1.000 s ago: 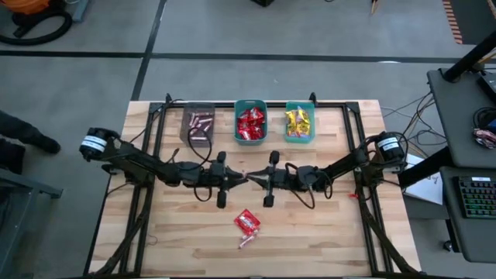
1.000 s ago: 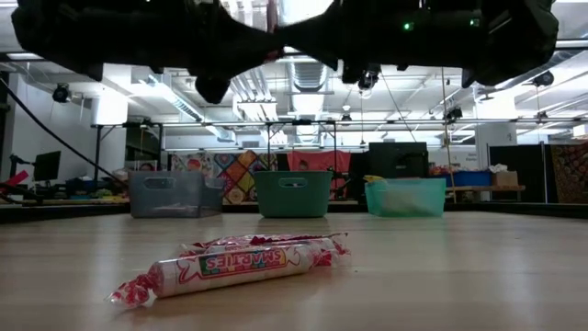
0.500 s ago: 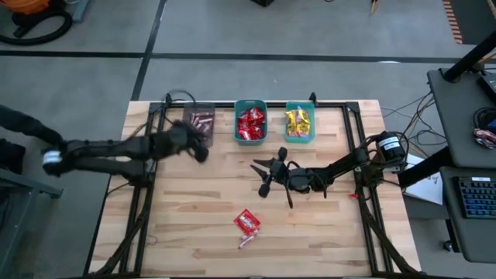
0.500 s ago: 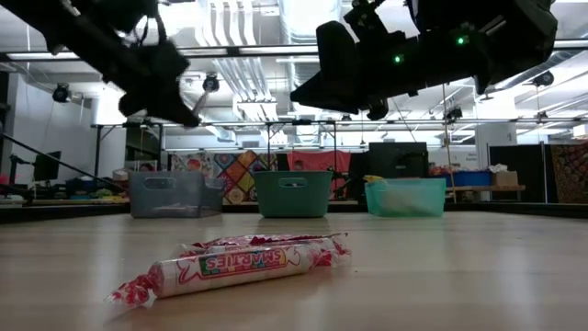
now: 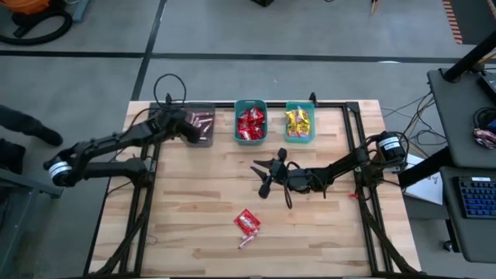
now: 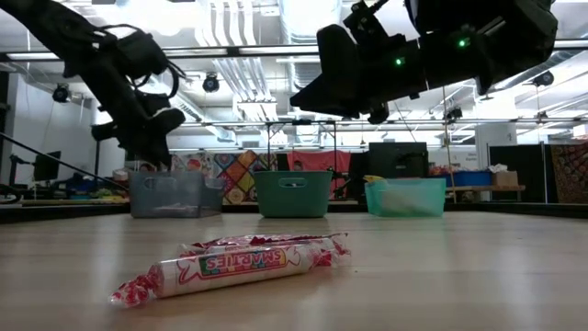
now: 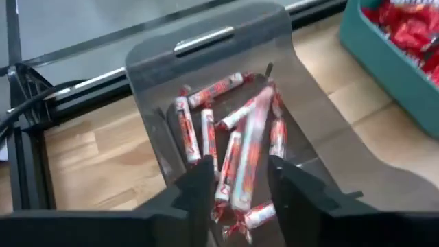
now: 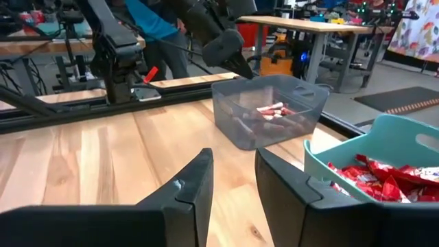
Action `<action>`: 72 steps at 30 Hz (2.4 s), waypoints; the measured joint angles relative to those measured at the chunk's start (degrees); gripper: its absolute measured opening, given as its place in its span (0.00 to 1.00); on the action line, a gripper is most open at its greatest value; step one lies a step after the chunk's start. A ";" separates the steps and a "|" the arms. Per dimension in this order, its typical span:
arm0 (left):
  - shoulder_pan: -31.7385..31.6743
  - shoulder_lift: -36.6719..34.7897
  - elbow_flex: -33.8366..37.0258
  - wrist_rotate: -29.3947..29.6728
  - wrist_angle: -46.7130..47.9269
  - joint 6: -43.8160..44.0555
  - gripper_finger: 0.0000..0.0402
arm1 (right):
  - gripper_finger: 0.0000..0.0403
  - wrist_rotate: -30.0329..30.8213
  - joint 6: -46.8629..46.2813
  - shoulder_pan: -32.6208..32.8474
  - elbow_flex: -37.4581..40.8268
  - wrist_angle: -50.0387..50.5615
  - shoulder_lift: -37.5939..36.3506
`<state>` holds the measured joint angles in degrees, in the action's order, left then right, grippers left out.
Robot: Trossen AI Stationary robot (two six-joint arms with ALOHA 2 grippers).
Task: Sort candy
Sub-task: Put the white candy on the black bin, then put the red candy on the dark green bin
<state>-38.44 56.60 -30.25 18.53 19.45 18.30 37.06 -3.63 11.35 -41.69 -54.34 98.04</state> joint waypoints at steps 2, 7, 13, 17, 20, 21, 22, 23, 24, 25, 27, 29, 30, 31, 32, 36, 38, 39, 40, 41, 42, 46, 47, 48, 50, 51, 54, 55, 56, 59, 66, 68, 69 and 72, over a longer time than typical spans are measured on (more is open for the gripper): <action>0.02 0.97 -0.33 0.02 0.06 -0.79 0.35 | 0.27 0.00 -0.85 0.00 0.00 0.72 0.00; 0.56 1.03 -2.93 -1.29 2.24 -1.38 0.44 | 0.31 -5.54 -5.95 0.00 0.00 3.16 -0.52; 10.82 -4.57 -4.59 -9.37 2.01 1.25 0.43 | 0.32 -20.84 -24.16 1.02 -4.90 18.58 -0.48; 25.98 -7.32 -3.81 -5.37 -0.09 6.28 0.39 | 0.31 -25.10 -25.48 4.98 -14.88 36.72 1.65; 39.11 -7.28 -3.44 1.73 -1.85 9.77 0.36 | 0.29 -24.52 -23.27 7.75 -22.46 51.38 3.03; 43.29 -7.03 -3.44 4.42 -2.76 10.61 0.35 | 0.28 -23.46 -23.14 8.49 -24.59 55.58 3.49; 47.54 -6.57 -3.44 7.05 -3.20 11.20 0.34 | 0.27 -22.47 -23.14 9.19 -26.51 59.05 4.11; 51.57 -6.02 -3.40 9.13 -3.94 11.31 0.34 | 0.26 -22.05 -23.34 9.67 -28.06 61.85 4.53; 55.44 -5.44 -3.40 10.67 -5.23 11.34 0.33 | 0.26 -22.05 -23.83 10.11 -29.17 63.90 4.81; 59.20 -4.77 -3.40 11.82 -6.52 11.15 0.33 | 0.26 -22.09 -25.07 10.46 -30.20 65.83 5.17; 66.25 -3.13 -3.38 13.99 -8.96 10.62 0.32 | 0.25 -22.42 -28.80 11.10 -32.07 68.30 5.60; 72.17 -0.62 -3.38 17.34 -11.67 10.19 0.31 | 0.26 -22.74 -32.92 11.69 -33.25 71.95 5.76; 74.84 0.85 -3.36 19.33 -12.33 10.10 0.30 | 0.27 -22.64 -34.97 11.92 -33.56 72.77 5.89; 77.16 2.40 -3.33 21.24 -13.63 10.04 0.29 | 0.28 -22.64 -37.38 12.09 -33.70 73.12 6.03; 78.99 4.18 -3.34 22.70 -15.63 10.01 0.29 | 0.30 -22.61 -39.57 12.19 -33.69 73.47 6.12; 82.96 12.27 -3.35 22.44 -22.50 7.43 0.25 | 0.35 -21.89 -44.71 12.64 -33.37 72.60 6.14; 83.48 17.08 -3.35 21.13 -25.32 4.88 0.23 | 0.37 -19.89 -44.78 13.11 -33.05 72.03 6.28; 83.54 19.66 -3.33 20.99 -27.11 4.19 0.22 | 0.38 -18.35 -44.77 13.41 -33.05 71.40 6.76; 83.49 22.00 -3.33 20.97 -28.89 3.90 0.20 | 0.38 -16.76 -44.51 13.73 -33.05 70.80 7.07; 83.38 24.17 -3.33 21.00 -30.41 3.37 0.19 | 0.39 -15.43 -43.91 13.94 -33.03 70.43 7.55; 83.22 26.09 -3.33 21.02 -32.15 2.74 0.18 | 0.39 -14.58 -42.90 14.04 -33.03 69.14 8.46; 83.17 32.35 -3.31 20.99 -40.20 -1.28 0.13 | 0.38 -14.47 -39.11 14.05 -33.03 65.47 11.95; 83.15 33.78 -3.35 20.98 -42.32 -2.53 0.11 | 0.37 -14.51 -38.92 14.01 -33.03 65.13 12.77; 82.96 35.32 -3.35 20.98 -44.69 -3.31 0.10 | 0.37 -14.72 -39.10 13.87 -33.03 65.50 13.41; 82.25 38.42 -3.34 20.98 -49.44 -4.44 0.06 | 0.37 -17.36 -40.77 13.39 -33.02 66.98 14.01; 81.73 40.19 -3.27 21.01 -52.05 -5.01 0.04 | 0.37 -19.03 -42.14 13.10 -33.01 68.10 14.19; 79.80 45.64 -3.28 20.96 -60.10 -5.82 0.01 | 0.40 -22.77 -45.19 11.89 -32.98 71.92 14.12; 79.14 47.23 -3.38 20.96 -62.07 -5.83 0.01 | 0.41 -23.62 -46.26 11.44 -32.98 72.32 14.02; 78.54 48.84 -3.50 20.96 -63.69 -5.81 0.01 | 0.41 -24.68 -46.76 11.01 -32.98 72.42 13.85; 77.45 52.20 -3.88 20.91 -67.93 -5.81 0.01 | 0.42 -28.21 -49.05 9.88 -32.98 71.88 13.51; 75.62 56.76 -3.84 17.58 -73.54 -3.90 0.00 | 0.42 -34.47 -52.84 8.11 -32.98 72.01 13.51; 75.31 58.01 -3.86 15.92 -73.74 -2.69 0.00 | 0.42 -34.52 -52.96 7.90 -32.98 72.03 13.51; 75.17 58.81 -3.86 15.60 -73.68 -2.15 0.00 | 0.42 -34.54 -53.00 7.79 -32.98 71.95 13.51; 74.63 60.80 -4.02 15.43 -74.92 -0.21 0.00 | 0.42 -34.76 -53.06 7.72 -32.98 71.11 13.54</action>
<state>36.19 117.40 -34.27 33.96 -55.47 18.09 2.30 -56.69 19.07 -74.67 16.77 111.58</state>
